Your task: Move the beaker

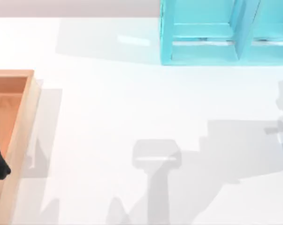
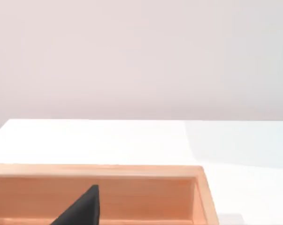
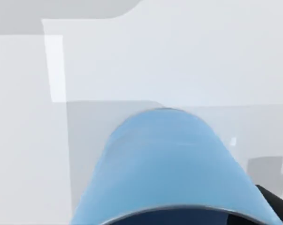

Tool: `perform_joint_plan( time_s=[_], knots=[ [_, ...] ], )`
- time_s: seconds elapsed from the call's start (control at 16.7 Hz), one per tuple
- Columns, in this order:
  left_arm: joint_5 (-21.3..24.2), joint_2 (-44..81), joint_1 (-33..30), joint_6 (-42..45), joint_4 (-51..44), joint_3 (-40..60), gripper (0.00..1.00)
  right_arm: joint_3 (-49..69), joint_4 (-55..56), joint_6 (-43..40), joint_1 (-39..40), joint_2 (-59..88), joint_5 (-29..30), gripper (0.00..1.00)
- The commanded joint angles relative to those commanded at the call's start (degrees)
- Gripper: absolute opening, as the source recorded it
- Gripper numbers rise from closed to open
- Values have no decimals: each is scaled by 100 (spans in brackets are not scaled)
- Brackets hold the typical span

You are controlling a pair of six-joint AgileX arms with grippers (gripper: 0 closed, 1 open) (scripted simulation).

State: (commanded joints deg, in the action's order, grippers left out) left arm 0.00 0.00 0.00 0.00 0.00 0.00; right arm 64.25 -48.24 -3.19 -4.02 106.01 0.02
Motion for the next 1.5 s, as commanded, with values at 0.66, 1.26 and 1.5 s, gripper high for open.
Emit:
perform_joint_plan(
  time_s=[0.66,1.26,1.5],
  knots=[
    [0,0,0,0,0,0,100,668,-469,-625,-625,386,-1,0],
    [0,0,0,0,0,0,100,4120,-2406,-3603,-3628,1738,7,0],
    [0,0,0,0,0,0,100,4303,-2524,-3785,-3810,1801,1,0]
  ],
)
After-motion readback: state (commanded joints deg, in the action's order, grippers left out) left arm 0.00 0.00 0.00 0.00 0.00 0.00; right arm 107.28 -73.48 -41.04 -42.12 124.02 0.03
